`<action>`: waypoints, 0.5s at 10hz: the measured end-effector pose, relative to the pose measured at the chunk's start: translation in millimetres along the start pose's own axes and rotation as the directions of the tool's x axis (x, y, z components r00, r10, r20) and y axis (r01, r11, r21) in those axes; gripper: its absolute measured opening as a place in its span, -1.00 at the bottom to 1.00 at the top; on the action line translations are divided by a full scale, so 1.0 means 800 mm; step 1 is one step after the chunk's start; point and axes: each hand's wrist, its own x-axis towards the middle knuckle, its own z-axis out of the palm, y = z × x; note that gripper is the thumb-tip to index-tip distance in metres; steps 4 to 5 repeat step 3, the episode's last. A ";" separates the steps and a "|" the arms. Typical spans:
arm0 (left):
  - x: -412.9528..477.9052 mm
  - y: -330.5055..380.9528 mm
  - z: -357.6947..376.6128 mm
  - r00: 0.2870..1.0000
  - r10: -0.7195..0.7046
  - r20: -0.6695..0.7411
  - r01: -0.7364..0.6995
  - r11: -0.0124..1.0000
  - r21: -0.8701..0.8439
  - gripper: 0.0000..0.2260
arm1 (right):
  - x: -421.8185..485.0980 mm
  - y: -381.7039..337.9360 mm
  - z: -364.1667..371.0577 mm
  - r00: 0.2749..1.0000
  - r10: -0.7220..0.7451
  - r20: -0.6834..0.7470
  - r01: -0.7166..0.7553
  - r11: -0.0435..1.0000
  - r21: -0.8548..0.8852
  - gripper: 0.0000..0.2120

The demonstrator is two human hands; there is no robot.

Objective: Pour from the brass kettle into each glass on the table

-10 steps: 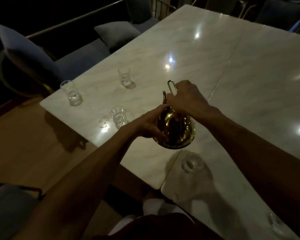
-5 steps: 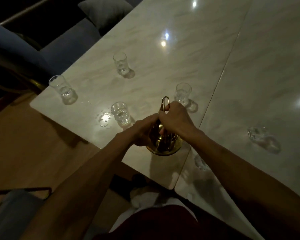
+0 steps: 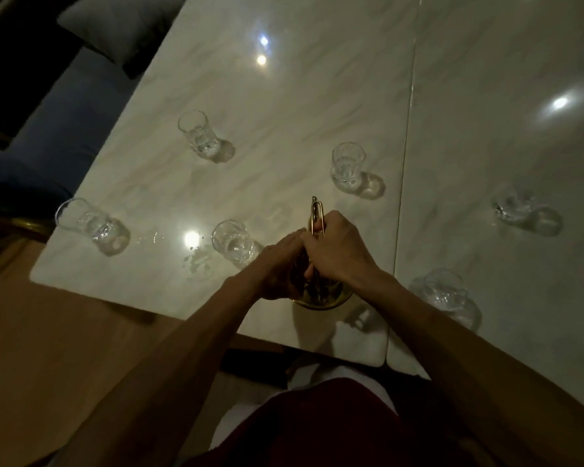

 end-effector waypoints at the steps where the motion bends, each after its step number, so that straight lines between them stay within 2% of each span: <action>1: 0.002 -0.007 0.001 0.999 0.036 -0.011 -0.036 0.999 -0.012 -0.18 | -0.003 0.001 0.005 1.000 0.005 -0.017 -0.004 1.000 0.024 -0.80; 2: -0.001 -0.009 -0.004 0.994 0.112 -0.010 -0.112 0.994 -0.001 -0.19 | -0.011 0.001 0.006 1.000 0.016 -0.009 -0.015 0.998 0.064 -0.77; 3: 0.004 -0.018 -0.006 0.974 0.224 0.008 -0.224 0.975 -0.001 -0.12 | -0.015 -0.008 -0.001 0.998 0.036 -0.044 -0.033 0.997 0.068 -0.73; 5: 0.004 -0.018 -0.006 0.974 0.224 0.008 -0.224 0.975 -0.001 -0.12 | -0.015 -0.008 -0.001 0.998 0.036 -0.044 -0.033 0.997 0.068 -0.73</action>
